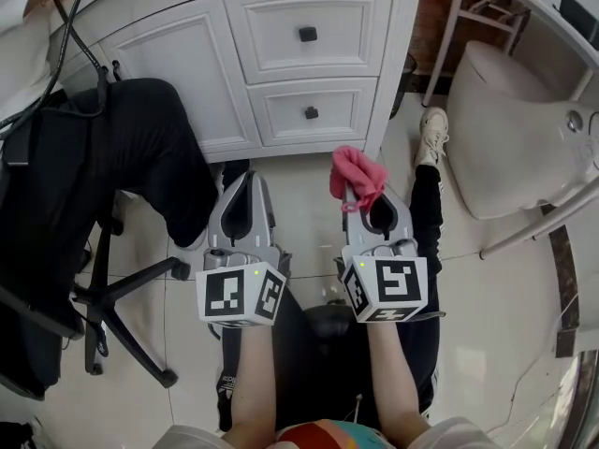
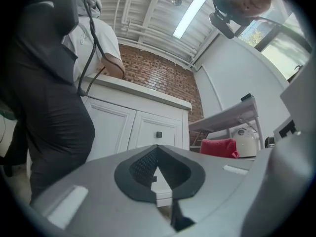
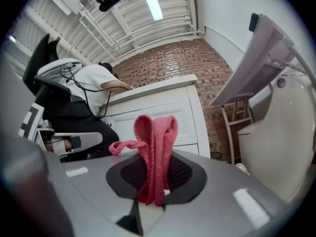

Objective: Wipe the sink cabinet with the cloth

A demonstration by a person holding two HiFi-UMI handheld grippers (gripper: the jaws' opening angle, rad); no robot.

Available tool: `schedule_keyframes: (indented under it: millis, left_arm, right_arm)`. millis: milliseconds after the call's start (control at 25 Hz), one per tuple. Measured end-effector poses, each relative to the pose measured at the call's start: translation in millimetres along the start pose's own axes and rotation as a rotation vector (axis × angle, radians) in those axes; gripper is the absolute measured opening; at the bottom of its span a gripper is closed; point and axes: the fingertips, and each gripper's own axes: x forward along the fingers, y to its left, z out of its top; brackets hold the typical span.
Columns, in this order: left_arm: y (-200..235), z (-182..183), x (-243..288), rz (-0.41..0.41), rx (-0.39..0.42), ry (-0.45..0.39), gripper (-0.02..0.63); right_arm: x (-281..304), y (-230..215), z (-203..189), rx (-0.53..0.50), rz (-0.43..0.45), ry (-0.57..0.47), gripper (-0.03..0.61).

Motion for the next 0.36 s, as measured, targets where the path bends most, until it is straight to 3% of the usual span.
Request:
schedule_keyframes:
  millis: [360]
  left_arm:
    - [6,-1,-3,-0.003,0.003,-0.006,0.013]
  right_arm:
    - [4,20,6,-0.018,0.033,-0.011,0.067]
